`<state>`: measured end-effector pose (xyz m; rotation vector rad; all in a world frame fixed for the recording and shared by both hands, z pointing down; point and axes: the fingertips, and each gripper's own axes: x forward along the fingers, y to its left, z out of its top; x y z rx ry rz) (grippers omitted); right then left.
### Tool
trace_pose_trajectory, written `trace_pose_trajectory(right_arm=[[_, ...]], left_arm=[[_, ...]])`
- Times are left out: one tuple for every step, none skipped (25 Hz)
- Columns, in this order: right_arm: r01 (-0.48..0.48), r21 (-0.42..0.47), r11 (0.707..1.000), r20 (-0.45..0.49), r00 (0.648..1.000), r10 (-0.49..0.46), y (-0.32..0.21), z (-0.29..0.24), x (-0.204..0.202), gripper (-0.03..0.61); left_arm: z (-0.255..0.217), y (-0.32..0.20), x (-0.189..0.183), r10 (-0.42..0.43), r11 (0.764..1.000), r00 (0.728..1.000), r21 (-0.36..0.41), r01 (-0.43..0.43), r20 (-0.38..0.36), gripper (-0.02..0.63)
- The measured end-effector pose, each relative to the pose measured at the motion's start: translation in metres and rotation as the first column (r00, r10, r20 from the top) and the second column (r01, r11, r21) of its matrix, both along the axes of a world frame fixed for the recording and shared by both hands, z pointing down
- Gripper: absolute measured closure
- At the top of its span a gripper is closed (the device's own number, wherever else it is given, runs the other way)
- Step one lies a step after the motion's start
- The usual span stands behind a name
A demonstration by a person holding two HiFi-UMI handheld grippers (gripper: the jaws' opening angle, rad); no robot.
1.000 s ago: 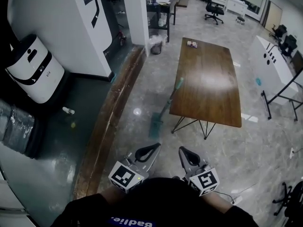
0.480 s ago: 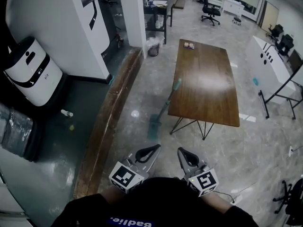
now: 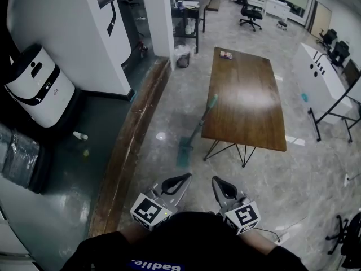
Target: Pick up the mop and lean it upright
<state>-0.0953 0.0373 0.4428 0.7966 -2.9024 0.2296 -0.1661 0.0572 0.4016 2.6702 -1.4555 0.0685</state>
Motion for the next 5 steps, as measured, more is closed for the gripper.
trace_pose_trajectory(right_arm=[[0.000,-0.002,1.000,0.000,1.000,0.000,0.0001,0.0004,-0.0009,0.574],[-0.001,-0.005,1.000,-0.001,1.000,0.001,0.0003,0.0006,-0.0017,0.574],[-0.001,-0.006,1.000,-0.002,1.000,0.001,0.0004,0.0005,-0.0024,0.574],[-0.001,-0.007,1.000,-0.003,1.000,0.001,0.0005,0.0004,-0.0029,0.574],[-0.001,-0.007,1.000,-0.004,1.000,0.001,0.0005,0.0002,-0.0034,0.574]], left_arm=[[0.0004,0.0001,-0.0009,0.000,1.000,1.000,0.000,0.000,0.001,0.594],[-0.0003,0.0002,-0.0014,-0.001,1.000,1.000,0.000,0.001,-0.001,0.594],[-0.0017,0.0004,-0.0015,0.000,1.000,1.000,-0.001,0.000,-0.004,0.594],[-0.0033,0.0006,-0.0015,0.000,1.000,1.000,-0.001,0.000,-0.007,0.594],[-0.0049,0.0009,-0.0014,0.001,1.000,1.000,-0.002,-0.001,-0.010,0.594]])
